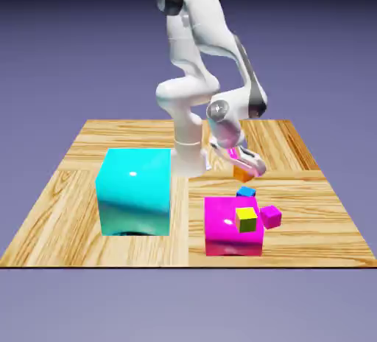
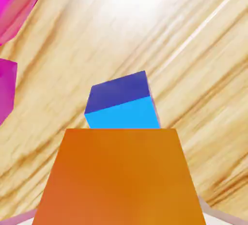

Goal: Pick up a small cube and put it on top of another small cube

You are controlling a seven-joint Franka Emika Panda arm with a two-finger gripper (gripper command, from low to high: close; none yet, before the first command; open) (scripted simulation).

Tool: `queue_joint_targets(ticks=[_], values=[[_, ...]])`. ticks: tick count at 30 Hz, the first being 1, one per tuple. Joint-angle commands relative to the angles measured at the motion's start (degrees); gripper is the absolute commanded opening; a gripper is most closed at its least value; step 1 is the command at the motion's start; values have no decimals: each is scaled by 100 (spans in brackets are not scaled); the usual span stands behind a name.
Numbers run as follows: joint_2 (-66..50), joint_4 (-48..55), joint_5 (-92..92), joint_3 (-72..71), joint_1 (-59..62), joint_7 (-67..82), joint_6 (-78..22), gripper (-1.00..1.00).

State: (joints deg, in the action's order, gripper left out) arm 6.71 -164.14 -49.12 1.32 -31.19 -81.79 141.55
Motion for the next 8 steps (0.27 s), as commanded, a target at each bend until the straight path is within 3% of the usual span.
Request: queue_joint_targets(ticks=[1,5,6,8], values=[[-199,29,-239,-69,-40,176,129,-100],[-822,119,-1020,-282,-165,750,543,-100],[-822,119,-1020,-282,-165,750,543,100],[-623,90,-772,-214,-125,567,411,100]])
